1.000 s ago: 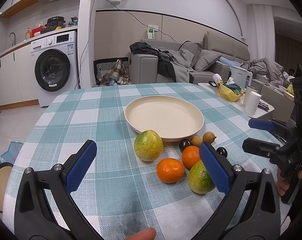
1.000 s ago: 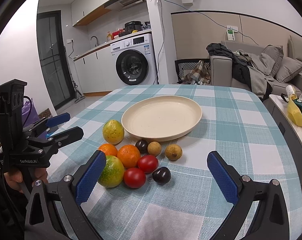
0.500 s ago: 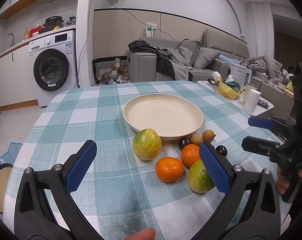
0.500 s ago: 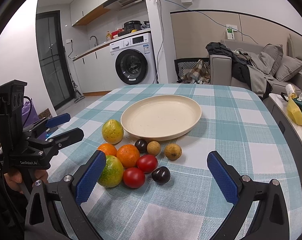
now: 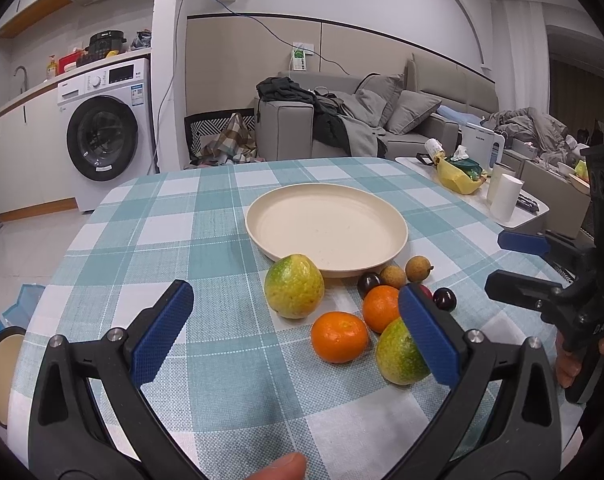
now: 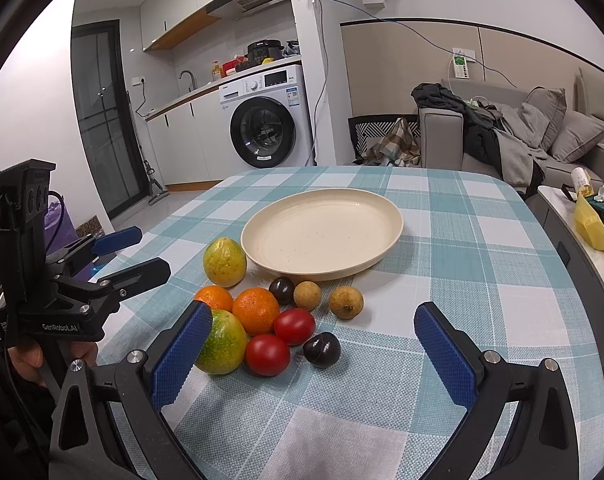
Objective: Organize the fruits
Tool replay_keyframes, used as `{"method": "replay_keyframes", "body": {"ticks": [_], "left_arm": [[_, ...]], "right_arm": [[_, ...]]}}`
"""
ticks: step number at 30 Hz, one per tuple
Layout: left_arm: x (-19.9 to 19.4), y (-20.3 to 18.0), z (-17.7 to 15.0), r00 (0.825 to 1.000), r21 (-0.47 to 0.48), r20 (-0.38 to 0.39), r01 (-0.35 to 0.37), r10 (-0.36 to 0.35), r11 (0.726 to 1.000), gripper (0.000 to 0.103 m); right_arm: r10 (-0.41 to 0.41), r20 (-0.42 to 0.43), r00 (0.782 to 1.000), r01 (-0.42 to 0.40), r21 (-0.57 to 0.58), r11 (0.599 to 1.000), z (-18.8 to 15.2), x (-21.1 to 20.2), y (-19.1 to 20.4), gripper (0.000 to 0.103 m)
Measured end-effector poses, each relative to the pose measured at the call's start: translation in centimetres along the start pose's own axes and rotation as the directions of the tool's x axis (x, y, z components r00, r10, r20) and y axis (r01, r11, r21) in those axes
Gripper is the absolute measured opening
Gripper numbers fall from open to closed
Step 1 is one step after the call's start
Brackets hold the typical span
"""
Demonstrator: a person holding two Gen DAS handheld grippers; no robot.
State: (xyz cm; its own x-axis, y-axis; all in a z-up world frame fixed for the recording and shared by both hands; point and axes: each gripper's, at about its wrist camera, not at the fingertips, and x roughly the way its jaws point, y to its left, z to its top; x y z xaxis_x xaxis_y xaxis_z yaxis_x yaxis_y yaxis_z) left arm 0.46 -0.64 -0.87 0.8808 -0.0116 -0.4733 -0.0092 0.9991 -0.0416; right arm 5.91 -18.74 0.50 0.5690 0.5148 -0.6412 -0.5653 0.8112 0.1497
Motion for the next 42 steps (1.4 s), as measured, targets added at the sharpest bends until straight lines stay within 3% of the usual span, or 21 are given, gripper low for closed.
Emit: {"method": "replay_keyframes", "body": {"ticks": [33, 42], "left_arm": [[0.2, -0.6, 0.2, 1.000, 0.030, -0.022, 0.012, -0.011, 0.999, 0.102], [0.7, -2.0, 0.1, 0.991, 0.090, -0.090, 0.112, -0.104, 0.990, 0.102]], "right_arm": [[-0.046, -0.061, 0.997, 0.046, -0.001, 0.999, 0.3, 1.2, -0.1, 0.103], [-0.037, -0.138, 0.990, 0.042, 0.038, 0.998, 0.0, 2.3, -1.1, 0.098]]}}
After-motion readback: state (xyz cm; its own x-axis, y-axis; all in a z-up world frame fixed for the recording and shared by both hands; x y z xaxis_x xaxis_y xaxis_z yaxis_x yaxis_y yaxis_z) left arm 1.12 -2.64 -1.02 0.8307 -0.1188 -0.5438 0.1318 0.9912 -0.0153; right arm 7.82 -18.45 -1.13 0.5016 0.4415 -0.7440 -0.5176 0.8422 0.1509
